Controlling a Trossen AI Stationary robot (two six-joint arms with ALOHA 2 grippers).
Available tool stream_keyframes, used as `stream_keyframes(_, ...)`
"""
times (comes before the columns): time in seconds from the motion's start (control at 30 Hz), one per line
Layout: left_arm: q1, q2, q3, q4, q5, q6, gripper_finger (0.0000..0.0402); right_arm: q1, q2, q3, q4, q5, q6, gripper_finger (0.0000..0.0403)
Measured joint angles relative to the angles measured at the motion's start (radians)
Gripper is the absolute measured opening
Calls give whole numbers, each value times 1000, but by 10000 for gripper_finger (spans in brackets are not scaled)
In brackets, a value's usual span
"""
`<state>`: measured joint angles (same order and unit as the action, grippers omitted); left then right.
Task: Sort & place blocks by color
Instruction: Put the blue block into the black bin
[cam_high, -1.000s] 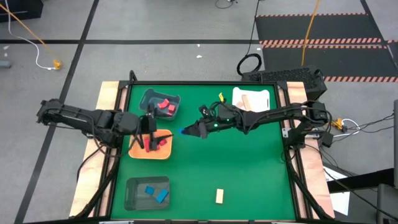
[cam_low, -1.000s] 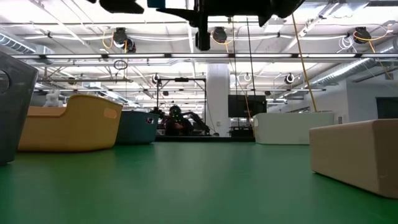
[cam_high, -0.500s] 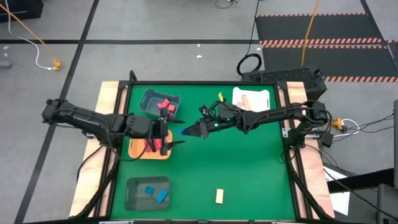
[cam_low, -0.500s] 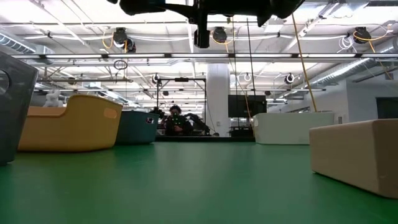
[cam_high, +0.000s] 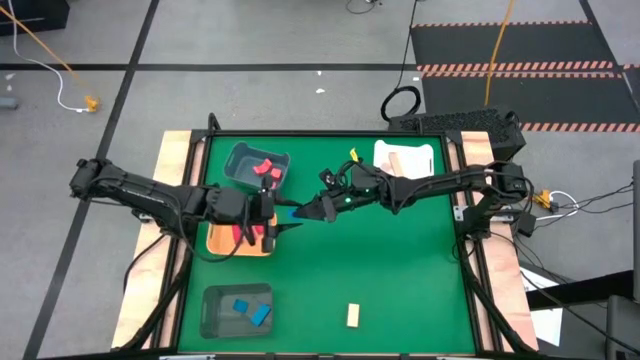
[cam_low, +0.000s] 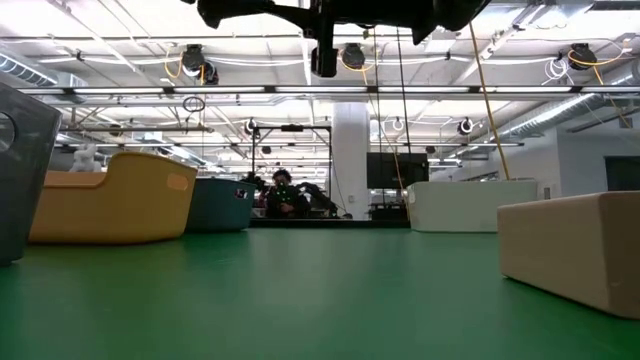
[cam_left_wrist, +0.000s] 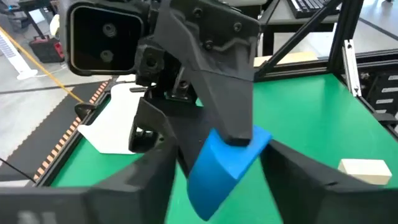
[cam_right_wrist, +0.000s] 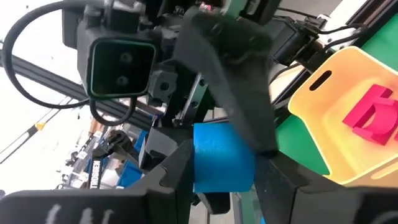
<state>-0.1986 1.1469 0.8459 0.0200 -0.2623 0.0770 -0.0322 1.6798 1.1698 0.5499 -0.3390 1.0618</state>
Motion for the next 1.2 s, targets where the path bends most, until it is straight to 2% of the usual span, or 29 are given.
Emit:
stream_keyframes(0.13, 0, -1, 0, -5, 8, 55, 143, 0, 0, 0, -5, -1, 40, 117)
stream_keyframes(0.27, 0, -1, 0, -3, 36, 79, 94, 0, 0, 0, -8, -14, 66, 119)
stream_keyframes(0.63, 0, 0, 0, 10, 49, 59, 95, -1, 0, 0, -6, -32, 93, 126)
stream_keyframes(0.73, -5, 0, 0, 20, 49, 32, 94, -4, 0, 0, 1, -39, 85, 147)
stream_keyframes(1.03, -5, -4, 0, 40, 34, 29, 94, -64, 0, 0, -7, -207, 85, 236)
stream_keyframes(1.2, -5, -4, 1, 8, 22, -3, 94, -126, -1, 0, -8, -306, 95, 258)
